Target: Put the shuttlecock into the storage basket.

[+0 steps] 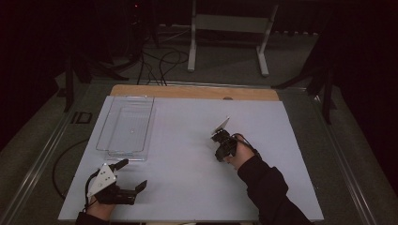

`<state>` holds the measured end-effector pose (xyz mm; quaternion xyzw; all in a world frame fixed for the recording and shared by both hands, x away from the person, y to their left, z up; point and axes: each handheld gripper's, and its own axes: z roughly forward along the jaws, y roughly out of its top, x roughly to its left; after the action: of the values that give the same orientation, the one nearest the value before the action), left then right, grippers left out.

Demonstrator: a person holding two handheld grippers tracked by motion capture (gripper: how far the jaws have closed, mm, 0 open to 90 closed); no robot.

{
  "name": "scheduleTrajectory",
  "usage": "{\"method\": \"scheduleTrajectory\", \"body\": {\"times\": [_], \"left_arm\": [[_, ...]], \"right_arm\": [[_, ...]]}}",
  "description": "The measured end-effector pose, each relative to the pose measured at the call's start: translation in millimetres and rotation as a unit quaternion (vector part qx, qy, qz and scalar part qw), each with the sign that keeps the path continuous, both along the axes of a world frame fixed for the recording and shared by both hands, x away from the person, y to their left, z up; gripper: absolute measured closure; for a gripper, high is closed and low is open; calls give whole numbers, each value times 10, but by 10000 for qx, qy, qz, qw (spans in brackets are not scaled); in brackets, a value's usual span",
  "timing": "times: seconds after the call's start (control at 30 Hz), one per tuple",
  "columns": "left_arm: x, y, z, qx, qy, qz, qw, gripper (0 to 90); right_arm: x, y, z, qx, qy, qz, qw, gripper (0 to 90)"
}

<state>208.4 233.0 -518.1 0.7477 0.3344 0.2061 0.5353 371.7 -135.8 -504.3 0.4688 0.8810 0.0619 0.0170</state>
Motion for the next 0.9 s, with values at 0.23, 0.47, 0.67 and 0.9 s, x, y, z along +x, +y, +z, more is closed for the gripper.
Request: {"method": "scheduleTrajectory", "body": {"times": [0.23, 0.47, 0.67, 0.9], "left_arm": [[1, -4, -1, 10, 4, -3, 10000, 0], [3, -5, -2, 12, 6, -2, 10000, 0], [4, -5, -2, 20, 10, -8, 10000, 0], [4, -8, -3, 63, 9, -2, 10000, 0]], "right_arm": [[-34, -37, 39, -40, -18, 397, 9992, 656], [-104, -77, 116, -122, -159, 752, 9970, 656], [-183, -138, 159, -200, -170, 1040, 9942, 656], [-275, -243, 208, -202, -242, 1374, 9900, 655]]}}
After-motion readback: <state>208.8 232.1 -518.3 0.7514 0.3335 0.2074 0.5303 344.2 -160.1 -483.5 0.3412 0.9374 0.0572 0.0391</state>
